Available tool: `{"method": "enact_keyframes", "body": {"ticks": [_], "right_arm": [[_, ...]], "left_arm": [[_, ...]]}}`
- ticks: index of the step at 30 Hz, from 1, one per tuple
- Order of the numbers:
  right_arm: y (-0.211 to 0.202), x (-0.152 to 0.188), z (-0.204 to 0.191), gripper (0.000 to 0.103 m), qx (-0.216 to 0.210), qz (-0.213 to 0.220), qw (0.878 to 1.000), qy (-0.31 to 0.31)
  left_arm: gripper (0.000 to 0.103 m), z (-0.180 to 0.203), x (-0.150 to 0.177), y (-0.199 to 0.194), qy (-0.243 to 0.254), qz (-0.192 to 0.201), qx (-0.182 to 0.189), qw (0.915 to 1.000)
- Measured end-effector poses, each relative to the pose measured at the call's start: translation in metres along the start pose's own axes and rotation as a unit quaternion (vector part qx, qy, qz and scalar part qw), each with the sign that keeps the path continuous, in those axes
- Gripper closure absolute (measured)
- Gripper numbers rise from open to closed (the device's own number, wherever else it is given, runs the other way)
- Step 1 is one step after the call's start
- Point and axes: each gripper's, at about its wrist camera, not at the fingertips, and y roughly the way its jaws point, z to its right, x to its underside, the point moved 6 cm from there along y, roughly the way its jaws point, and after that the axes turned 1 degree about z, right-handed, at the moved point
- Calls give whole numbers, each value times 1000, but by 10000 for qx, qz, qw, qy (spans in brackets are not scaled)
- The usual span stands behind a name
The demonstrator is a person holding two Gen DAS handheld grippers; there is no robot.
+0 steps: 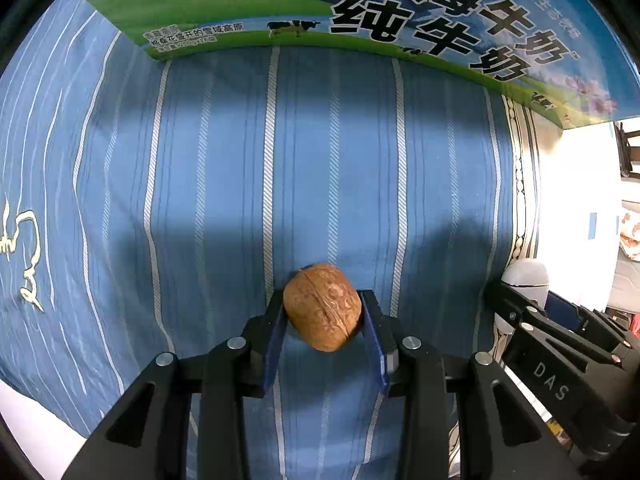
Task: Organize rigid objects
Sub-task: 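Carry walnut and earbud case over the box with both tools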
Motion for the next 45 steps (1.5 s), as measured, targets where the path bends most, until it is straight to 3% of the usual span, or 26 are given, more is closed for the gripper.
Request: {"method": "enact_keyframes", "body": {"ticks": [6,12,20,30,38,45], "right_arm": [[-1,-7,2,54,94,11,9997,-210],[-22,15,-5,54,124,175,9987,-455],[-89,36,-3,54,-110,934,9930,-711],[-184,58,11,54,-449,1801,9809,-581],[-232,48,12,54,-775,2166,9721,-460],[-247,-6,7,54,-1237,2151,9678,-414]], "left_arm": [[70,6,5,0,4,24,-28,10000],[70,15,8,-20,74,221,44,9997],[70,26,23,-90,376,810,198,9958],[70,31,39,-178,602,1545,443,9852],[70,35,19,-225,615,1959,677,9763],[70,31,-43,-245,562,2063,792,9736]]}}
